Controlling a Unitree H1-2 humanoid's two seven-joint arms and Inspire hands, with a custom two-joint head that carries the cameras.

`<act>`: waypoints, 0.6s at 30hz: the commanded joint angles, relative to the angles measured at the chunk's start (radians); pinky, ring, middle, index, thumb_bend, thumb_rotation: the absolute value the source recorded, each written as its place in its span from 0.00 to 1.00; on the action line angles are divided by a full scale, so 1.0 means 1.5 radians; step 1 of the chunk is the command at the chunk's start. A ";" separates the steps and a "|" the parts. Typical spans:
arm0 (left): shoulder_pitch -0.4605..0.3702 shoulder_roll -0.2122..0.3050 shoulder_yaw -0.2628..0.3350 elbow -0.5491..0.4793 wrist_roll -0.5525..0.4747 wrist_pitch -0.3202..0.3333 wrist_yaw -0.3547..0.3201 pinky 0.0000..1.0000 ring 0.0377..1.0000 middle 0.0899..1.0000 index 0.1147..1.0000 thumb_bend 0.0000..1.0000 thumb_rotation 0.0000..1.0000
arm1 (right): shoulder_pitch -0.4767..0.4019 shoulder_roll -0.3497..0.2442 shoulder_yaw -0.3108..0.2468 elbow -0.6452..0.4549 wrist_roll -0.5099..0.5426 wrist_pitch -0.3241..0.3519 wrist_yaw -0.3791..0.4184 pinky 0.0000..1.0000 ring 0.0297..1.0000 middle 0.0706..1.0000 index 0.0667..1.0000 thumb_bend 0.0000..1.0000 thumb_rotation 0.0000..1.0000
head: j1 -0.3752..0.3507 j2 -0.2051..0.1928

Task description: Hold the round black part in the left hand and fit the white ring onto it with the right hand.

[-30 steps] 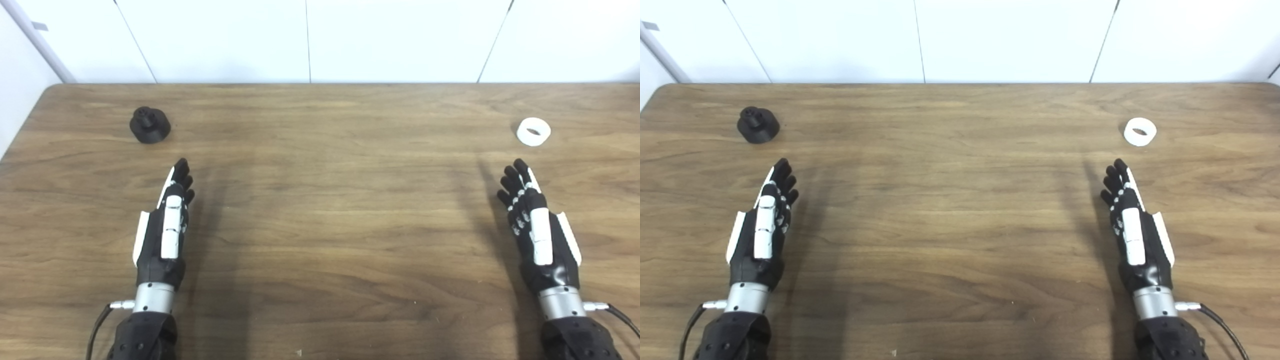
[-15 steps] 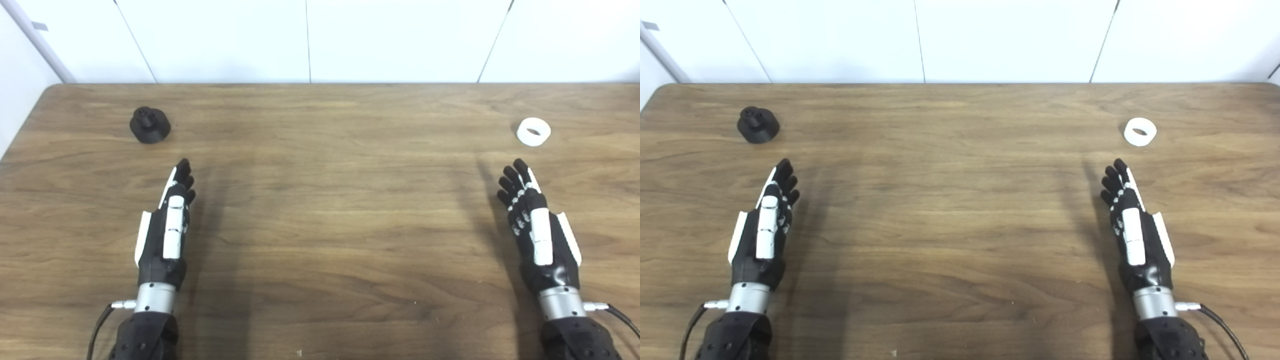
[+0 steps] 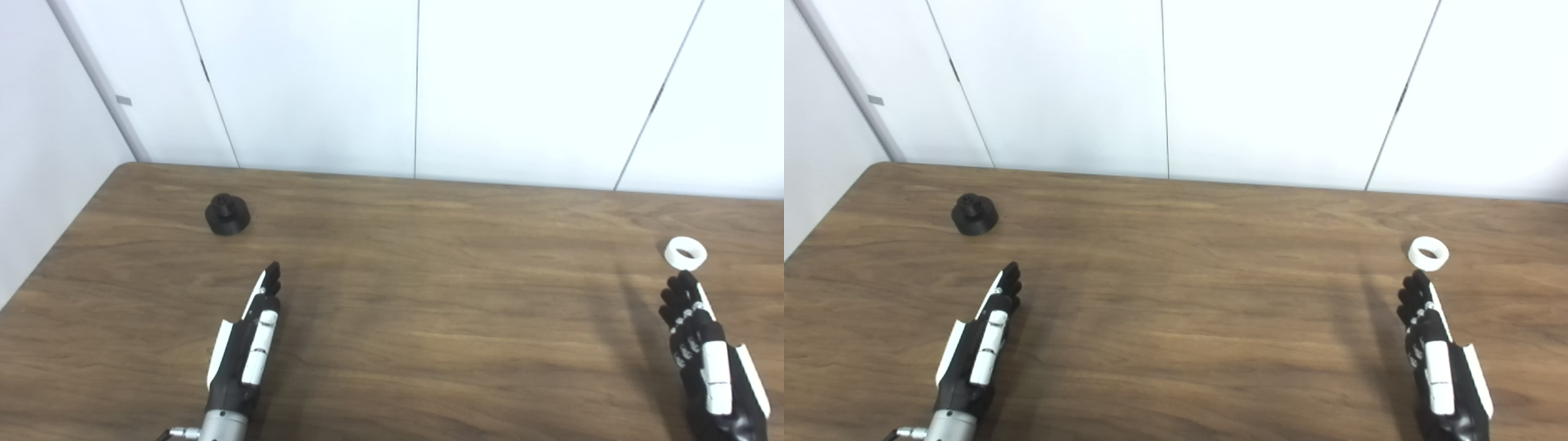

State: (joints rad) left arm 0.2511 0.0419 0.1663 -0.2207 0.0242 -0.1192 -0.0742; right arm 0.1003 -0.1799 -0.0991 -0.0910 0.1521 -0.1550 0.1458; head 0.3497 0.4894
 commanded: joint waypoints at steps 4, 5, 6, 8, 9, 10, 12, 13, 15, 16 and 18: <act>0.062 -0.011 -0.012 0.013 0.017 -0.014 0.017 1.00 1.00 1.00 0.99 0.44 0.97 | 0.024 0.006 0.001 0.074 0.014 -0.019 0.011 1.00 1.00 1.00 1.00 0.50 1.00 | 0.007 -0.001; 0.061 -0.012 -0.012 0.013 0.022 -0.013 0.020 1.00 1.00 1.00 0.98 0.44 0.97 | 0.023 0.005 0.000 0.077 0.016 -0.020 0.012 1.00 1.00 1.00 1.00 0.50 1.00 | 0.006 -0.001; 0.061 -0.014 -0.013 0.013 0.024 -0.011 0.022 1.00 1.00 1.00 0.98 0.44 0.97 | 0.022 0.005 -0.001 0.080 0.017 -0.022 0.012 1.00 1.00 1.00 1.00 0.50 1.00 | 0.004 0.000; 0.060 -0.016 -0.015 0.010 0.021 -0.004 0.025 1.00 1.00 1.00 0.98 0.44 0.96 | 0.020 0.003 -0.001 0.083 0.017 -0.024 0.013 1.00 1.00 1.00 1.00 0.51 1.00 | -0.002 0.001; 0.060 -0.016 -0.015 0.006 0.020 0.005 0.025 1.00 1.00 1.00 0.98 0.45 0.95 | 0.019 0.003 -0.001 0.082 0.018 -0.023 0.013 1.00 1.00 1.00 1.00 0.51 1.00 | -0.002 0.001; 0.059 -0.015 -0.016 0.003 0.024 0.009 0.027 1.00 1.00 1.00 0.99 0.47 0.93 | 0.019 0.003 -0.001 0.082 0.020 -0.022 0.013 1.00 1.00 1.00 1.00 0.50 1.00 | -0.009 0.003; 0.056 -0.013 -0.015 0.000 0.038 0.010 0.033 1.00 1.00 1.00 1.00 0.46 0.76 | 0.019 0.003 -0.003 0.083 0.026 -0.022 0.014 1.00 1.00 1.00 1.00 0.50 1.00 | -0.011 0.002; 0.054 -0.012 -0.013 -0.003 0.051 0.013 0.039 1.00 1.00 1.00 1.00 0.46 0.68 | 0.019 0.003 -0.003 0.083 0.026 -0.022 0.014 1.00 1.00 1.00 1.00 0.50 1.00 | -0.011 0.002; 0.050 -0.010 -0.007 -0.021 0.084 0.029 0.055 0.98 0.99 1.00 0.99 0.51 0.54 | 0.020 0.004 -0.003 0.079 0.023 -0.017 0.010 1.00 0.99 0.99 1.00 0.51 1.00 | -0.011 0.002; 0.046 -0.008 -0.004 -0.031 0.098 0.035 0.062 0.97 0.99 0.99 0.98 0.54 0.50 | 0.021 0.004 -0.003 0.078 0.022 -0.014 0.009 1.00 0.99 0.99 1.00 0.51 1.00 | -0.011 0.002; 0.034 0.000 0.005 -0.045 0.121 0.049 0.074 0.95 0.98 0.98 0.97 0.56 0.38 | 0.020 0.004 -0.002 0.077 0.018 -0.014 0.008 1.00 0.99 0.99 1.00 0.50 1.00 | -0.011 0.002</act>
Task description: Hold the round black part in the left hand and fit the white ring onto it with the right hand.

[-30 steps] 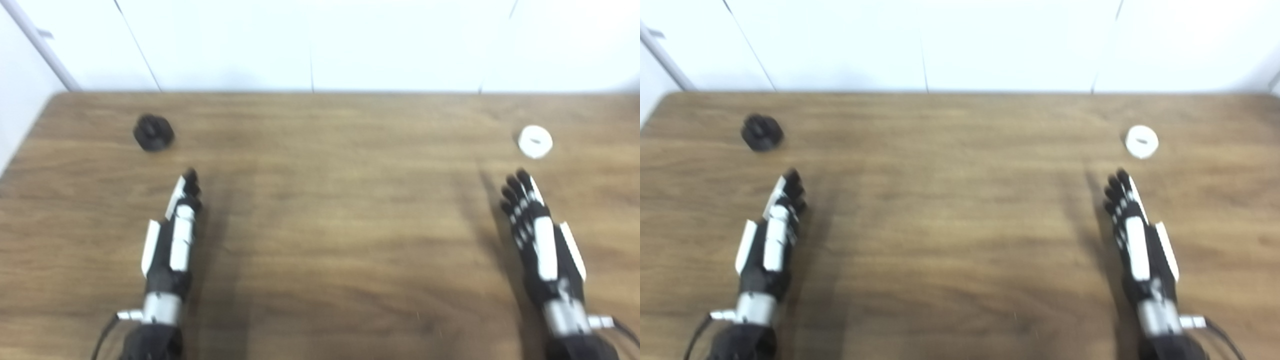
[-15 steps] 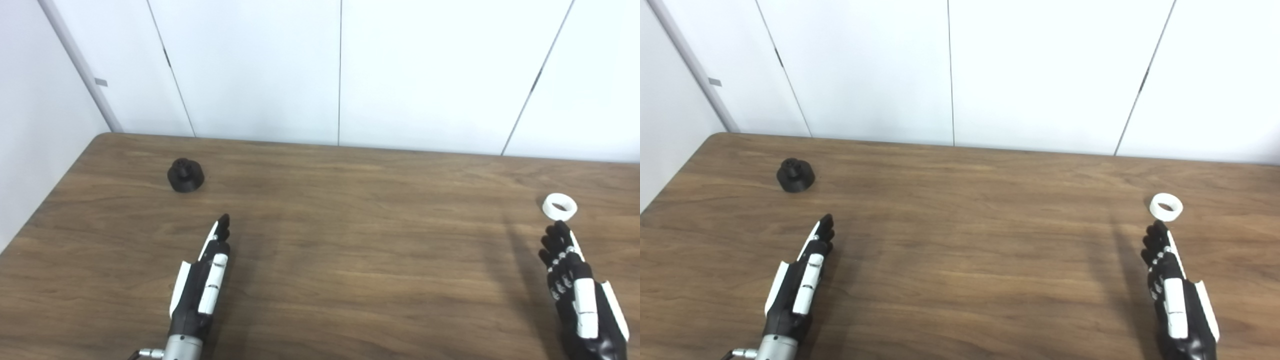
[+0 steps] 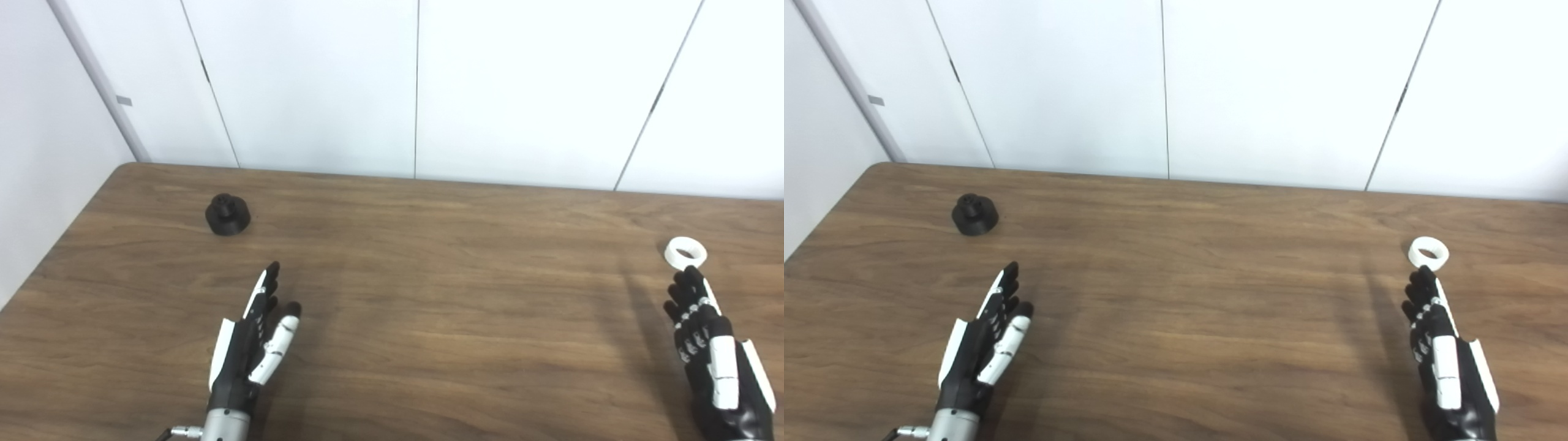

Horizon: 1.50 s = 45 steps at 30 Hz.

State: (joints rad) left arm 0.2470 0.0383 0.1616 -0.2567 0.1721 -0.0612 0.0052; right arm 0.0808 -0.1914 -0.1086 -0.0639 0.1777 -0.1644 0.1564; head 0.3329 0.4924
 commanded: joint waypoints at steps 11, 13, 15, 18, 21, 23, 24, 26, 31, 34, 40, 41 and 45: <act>-0.083 0.100 0.078 -0.069 0.111 0.149 0.038 0.96 0.96 0.94 0.95 0.76 0.19 | 0.031 0.018 0.000 0.064 0.005 -0.008 0.002 1.00 0.99 0.99 1.00 0.48 1.00 | -0.003 0.002; -0.102 0.122 0.083 -0.070 0.125 0.172 0.038 0.96 0.96 0.95 0.94 0.78 0.19 | 0.030 0.016 0.001 0.068 -0.002 -0.015 0.001 1.00 0.99 0.99 1.00 0.49 1.00 | -0.003 0.002; -0.119 0.147 0.087 -0.063 0.139 0.188 0.037 0.94 0.95 0.94 0.94 0.80 0.21 | 0.029 0.016 0.000 0.071 -0.006 -0.018 0.000 1.00 0.99 0.99 1.00 0.51 1.00 | -0.003 0.002; -0.142 0.183 0.085 -0.053 0.165 0.225 0.026 0.90 0.93 0.94 0.94 0.82 0.24 | 0.028 0.017 -0.001 0.073 -0.008 -0.020 -0.001 0.99 0.98 0.99 1.00 0.53 1.00 | -0.003 0.002; -0.159 0.214 0.077 -0.038 0.185 0.248 0.015 0.92 0.96 0.96 0.95 0.84 0.27 | 0.029 0.017 -0.002 0.071 -0.004 -0.017 0.000 0.98 0.98 0.99 1.00 0.54 1.00 | -0.001 0.005; -0.174 0.233 0.073 -0.020 0.192 0.256 0.013 0.93 0.97 0.98 0.96 0.85 0.27 | 0.029 0.018 -0.002 0.073 0.000 -0.018 0.001 0.99 0.99 0.99 1.00 0.54 1.00 | -0.001 0.005; -0.182 0.242 0.072 -0.009 0.193 0.255 0.014 0.93 0.98 0.99 0.96 0.84 0.27 | 0.029 0.017 -0.002 0.073 -0.002 -0.019 0.001 0.99 0.99 0.99 1.00 0.55 1.00 | -0.001 0.005; -0.193 0.257 0.066 0.008 0.199 0.255 0.016 0.93 0.99 1.00 0.95 0.84 0.26 | 0.029 0.017 -0.001 0.073 -0.005 -0.021 0.001 0.99 0.99 0.99 1.00 0.55 1.00 | -0.001 0.005; -0.248 0.307 0.031 0.080 0.243 0.270 0.017 0.99 1.00 0.97 0.92 0.87 0.32 | 0.032 0.018 -0.001 0.068 -0.002 -0.018 0.002 0.98 0.98 0.98 1.00 0.55 1.00 | -0.004 0.010; -0.285 0.322 0.013 0.128 0.256 0.280 0.022 1.00 1.00 0.95 0.89 0.89 0.34 | 0.033 0.019 -0.003 0.067 0.001 -0.017 0.002 0.97 0.97 0.98 0.99 0.54 1.00 | -0.007 0.012; -0.355 0.334 -0.019 0.211 0.268 0.304 0.021 1.00 0.99 0.95 0.87 0.91 0.36 | 0.037 0.019 -0.004 0.063 -0.003 -0.023 -0.001 0.96 0.96 0.97 0.98 0.53 1.00 | -0.011 0.017; -0.369 0.337 -0.027 0.228 0.269 0.306 0.020 1.00 0.99 0.95 0.86 0.91 0.37 | 0.037 0.020 -0.005 0.063 0.000 -0.024 0.000 0.95 0.96 0.97 0.98 0.51 1.00 | -0.011 0.017; -0.417 0.344 -0.050 0.300 0.263 0.309 0.021 1.00 0.99 0.95 0.85 0.93 0.38 | 0.040 0.022 -0.004 0.055 -0.001 -0.018 -0.002 0.95 0.95 0.96 0.98 0.51 1.00 | -0.016 0.020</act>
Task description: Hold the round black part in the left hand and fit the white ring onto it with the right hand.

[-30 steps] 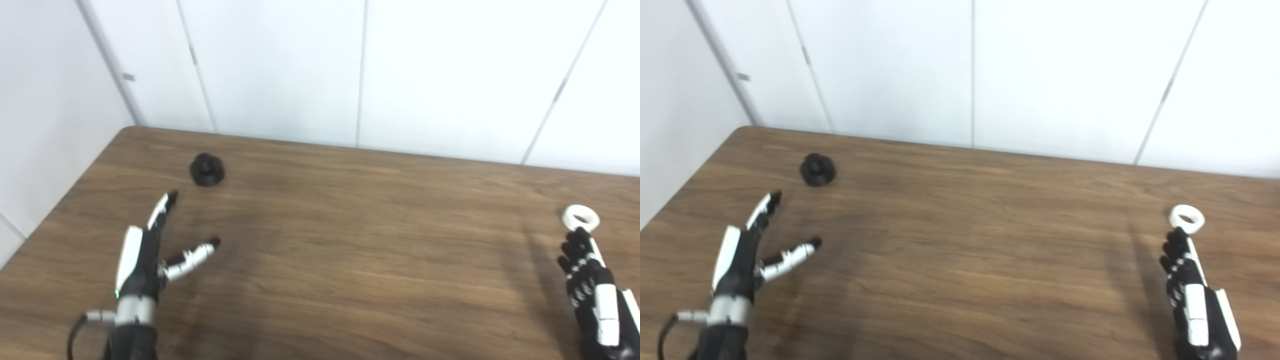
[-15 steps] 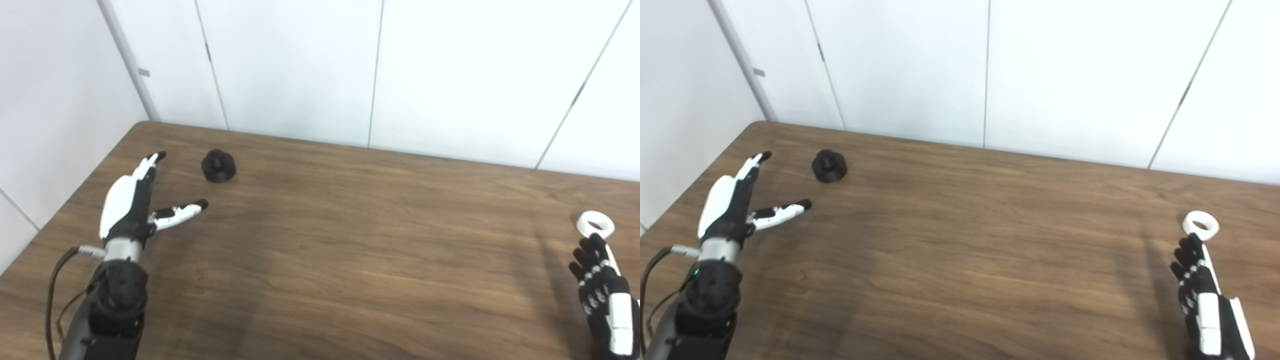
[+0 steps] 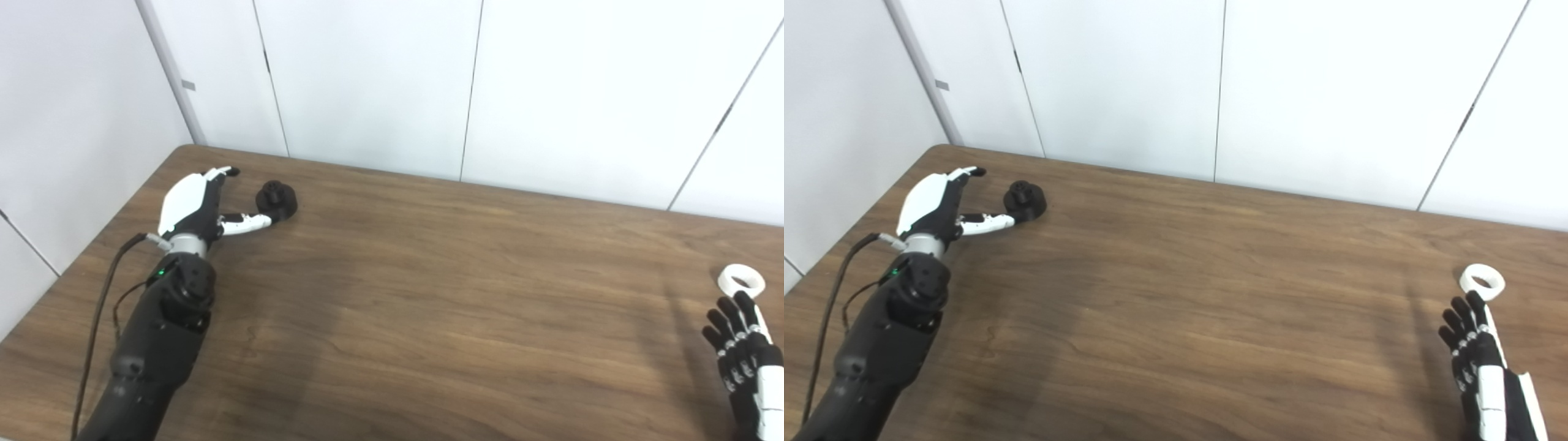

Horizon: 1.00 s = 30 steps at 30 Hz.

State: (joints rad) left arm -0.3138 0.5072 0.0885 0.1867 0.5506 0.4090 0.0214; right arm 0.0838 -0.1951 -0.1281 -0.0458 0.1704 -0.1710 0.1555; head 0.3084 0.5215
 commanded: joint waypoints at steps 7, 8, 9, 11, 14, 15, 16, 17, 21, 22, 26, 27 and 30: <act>-0.111 0.044 -0.038 0.113 0.011 0.012 0.009 1.00 0.99 0.94 0.84 0.96 0.39 | 0.043 0.022 0.011 0.039 -0.006 -0.014 -0.003 0.94 0.95 0.97 0.98 0.55 1.00 | -0.005 0.002; -0.120 0.046 -0.044 0.128 0.012 0.014 0.007 1.00 0.99 0.94 0.84 0.97 0.39 | 0.044 0.022 0.011 0.039 -0.007 -0.014 -0.003 0.94 0.95 0.97 0.98 0.55 1.00 | -0.005 0.003; -0.128 0.048 -0.049 0.141 0.011 0.014 0.008 1.00 1.00 0.94 0.84 0.97 0.40 | 0.044 0.021 0.011 0.039 -0.009 -0.015 -0.003 0.95 0.96 0.97 0.98 0.56 1.00 | -0.005 0.003; -0.140 0.051 -0.057 0.162 0.008 0.013 0.011 1.00 1.00 0.94 0.83 0.98 0.40 | 0.045 0.021 0.011 0.038 -0.012 -0.015 -0.003 0.95 0.96 0.97 0.98 0.57 1.00 | -0.007 0.003; -0.157 0.054 -0.066 0.193 0.002 0.009 0.014 1.00 0.99 0.94 0.83 1.00 0.39 | 0.046 0.022 0.010 0.037 -0.014 -0.012 -0.004 0.93 0.95 0.97 0.98 0.58 1.00 | -0.007 0.003; -0.162 0.055 -0.069 0.201 0.000 0.008 0.012 1.00 0.99 0.94 0.83 1.00 0.39 | 0.047 0.022 0.010 0.035 -0.013 -0.012 -0.004 0.93 0.95 0.96 0.98 0.58 1.00 | -0.008 0.003; -0.165 0.056 -0.072 0.206 -0.001 0.007 0.011 1.00 1.00 0.94 0.83 1.00 0.39 | 0.048 0.023 0.010 0.034 -0.012 -0.012 -0.004 0.93 0.95 0.96 0.98 0.58 1.00 | -0.008 0.003; -0.168 0.056 -0.074 0.212 -0.002 0.007 0.013 1.00 1.00 0.94 0.83 1.00 0.39 | 0.048 0.023 0.010 0.035 -0.011 -0.013 -0.004 0.93 0.95 0.96 0.98 0.58 1.00 | -0.008 0.003; -0.177 0.056 -0.084 0.224 -0.004 0.009 0.011 1.00 1.00 0.94 0.82 1.00 0.37 | 0.049 0.022 0.008 0.036 -0.008 -0.017 -0.002 0.93 0.95 0.96 0.97 0.58 1.00 | -0.010 0.005; -0.178 0.056 -0.087 0.227 -0.005 0.009 0.010 1.00 1.00 0.94 0.82 1.00 0.37 | 0.049 0.022 0.009 0.037 -0.008 -0.018 -0.001 0.93 0.95 0.96 0.97 0.59 1.00 | -0.010 0.005; -0.179 0.056 -0.096 0.225 -0.010 0.013 0.007 1.00 1.00 0.95 0.82 1.00 0.37 | 0.049 0.021 0.008 0.040 -0.008 -0.022 0.000 0.93 0.95 0.96 0.97 0.60 1.00 | -0.011 0.006; -0.180 0.056 -0.099 0.226 -0.010 0.013 0.007 1.00 1.00 0.95 0.82 1.00 0.36 | 0.050 0.021 0.008 0.038 -0.009 -0.020 -0.002 0.93 0.95 0.96 0.97 0.60 1.00 | -0.011 0.006; -0.182 0.055 -0.101 0.228 -0.014 0.011 0.007 1.00 1.00 0.94 0.80 1.00 0.35 | 0.050 0.023 0.007 0.038 -0.009 -0.021 -0.004 0.92 0.94 0.95 0.97 0.59 1.00 | -0.011 0.006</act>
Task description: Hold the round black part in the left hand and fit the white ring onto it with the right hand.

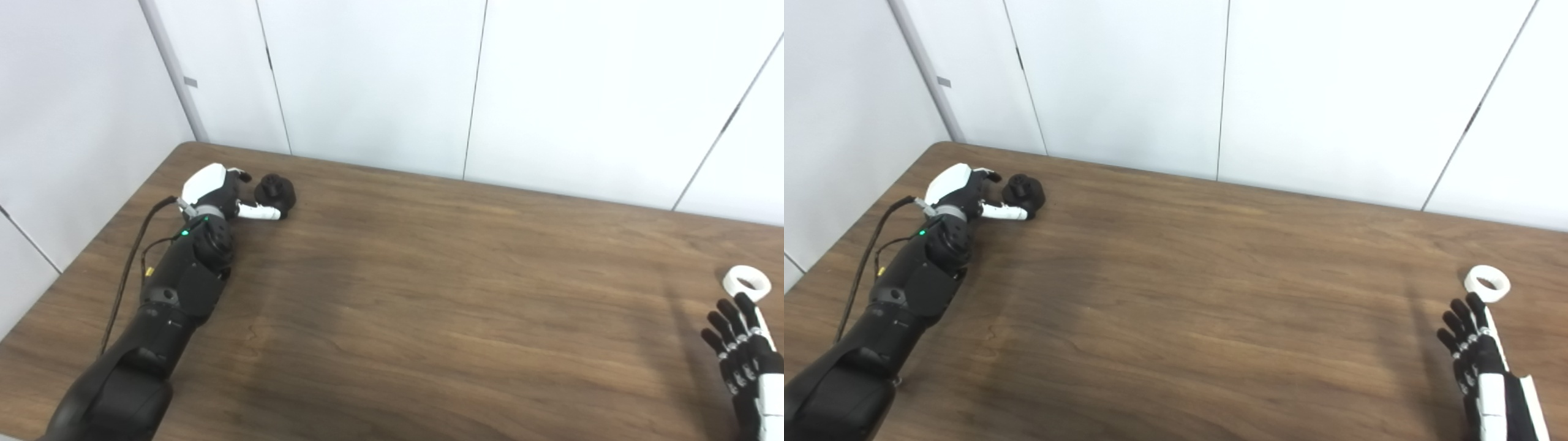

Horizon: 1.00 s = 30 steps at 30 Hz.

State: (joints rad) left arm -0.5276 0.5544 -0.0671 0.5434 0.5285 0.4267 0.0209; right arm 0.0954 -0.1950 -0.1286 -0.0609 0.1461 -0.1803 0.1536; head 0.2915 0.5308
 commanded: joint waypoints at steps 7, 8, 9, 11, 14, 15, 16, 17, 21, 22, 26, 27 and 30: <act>-0.041 0.021 -0.003 -0.015 -0.013 -0.004 -0.003 1.00 1.00 0.94 0.79 1.00 0.35 | 0.044 0.025 0.007 0.044 0.007 -0.012 -0.005 0.92 0.94 0.95 0.96 0.58 1.00 | 0.000 0.001; -0.041 0.021 -0.004 -0.016 -0.014 -0.004 -0.003 1.00 1.00 0.94 0.79 1.00 0.34 | 0.045 0.025 0.007 0.045 0.007 -0.013 -0.004 0.92 0.94 0.95 0.96 0.58 1.00 | -0.001 0.001; -0.041 0.020 -0.006 -0.016 -0.014 -0.002 -0.004 1.00 1.00 0.94 0.79 0.99 0.33 | 0.045 0.025 0.007 0.045 0.006 -0.014 -0.005 0.92 0.94 0.95 0.96 0.58 1.00 | -0.002 0.002; -0.043 0.019 -0.010 -0.015 -0.013 -0.004 -0.003 1.00 1.00 0.94 0.78 0.99 0.33 | 0.046 0.025 0.007 0.045 0.006 -0.016 -0.004 0.91 0.93 0.94 0.96 0.58 1.00 | -0.003 0.002; -0.044 0.015 -0.011 -0.012 -0.015 -0.008 0.002 1.00 1.00 0.94 0.77 0.99 0.32 | 0.047 0.025 0.007 0.042 0.008 -0.013 -0.003 0.91 0.93 0.94 0.96 0.59 1.00 | -0.004 0.003; -0.044 0.014 -0.010 -0.011 -0.016 -0.009 0.003 1.00 1.00 0.94 0.77 0.99 0.32 | 0.048 0.024 0.007 0.042 0.008 -0.013 -0.003 0.92 0.93 0.94 0.96 0.59 1.00 | -0.004 0.004; -0.044 0.013 -0.010 -0.011 -0.017 -0.009 0.004 1.00 1.00 0.93 0.77 0.99 0.32 | 0.048 0.024 0.007 0.042 0.007 -0.013 -0.003 0.92 0.93 0.94 0.96 0.60 1.00 | -0.004 0.004; -0.045 0.013 -0.011 -0.010 -0.018 -0.009 0.003 1.00 1.00 0.93 0.77 0.98 0.31 | 0.048 0.024 0.007 0.043 0.008 -0.017 -0.003 0.92 0.93 0.94 0.96 0.59 1.00 | -0.004 0.004; -0.048 0.012 -0.010 -0.004 -0.023 -0.016 0.004 1.00 1.00 0.93 0.77 0.99 0.31 | 0.049 0.024 0.007 0.045 0.007 -0.023 -0.003 0.91 0.93 0.93 0.96 0.59 1.00 | -0.007 0.005; -0.048 0.011 -0.010 -0.003 -0.025 -0.018 0.005 1.00 1.00 0.93 0.78 0.99 0.31 | 0.049 0.025 0.007 0.044 0.006 -0.023 -0.004 0.90 0.92 0.93 0.95 0.59 1.00 | -0.007 0.005; -0.055 0.009 -0.012 0.000 -0.025 -0.011 0.003 1.00 1.00 0.94 0.77 0.98 0.30 | 0.051 0.025 0.008 0.042 0.006 -0.023 -0.004 0.91 0.92 0.93 0.95 0.59 1.00 | -0.008 0.006; -0.057 0.008 -0.012 0.002 -0.024 -0.012 0.004 1.00 1.00 0.93 0.77 0.98 0.30 | 0.051 0.025 0.007 0.041 0.007 -0.022 -0.003 0.91 0.92 0.93 0.95 0.58 1.00 | -0.007 0.007; -0.060 0.008 -0.018 0.005 -0.019 -0.010 0.004 1.00 1.00 0.93 0.77 0.97 0.31 | 0.052 0.025 0.007 0.039 0.007 -0.019 -0.004 0.90 0.92 0.93 0.95 0.58 1.00 | -0.007 0.007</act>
State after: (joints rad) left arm -0.5570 0.5458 -0.0956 0.5601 0.4886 0.4181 0.0015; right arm 0.1014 -0.1941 -0.1306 -0.0645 0.1458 -0.1976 0.1530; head 0.2792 0.5400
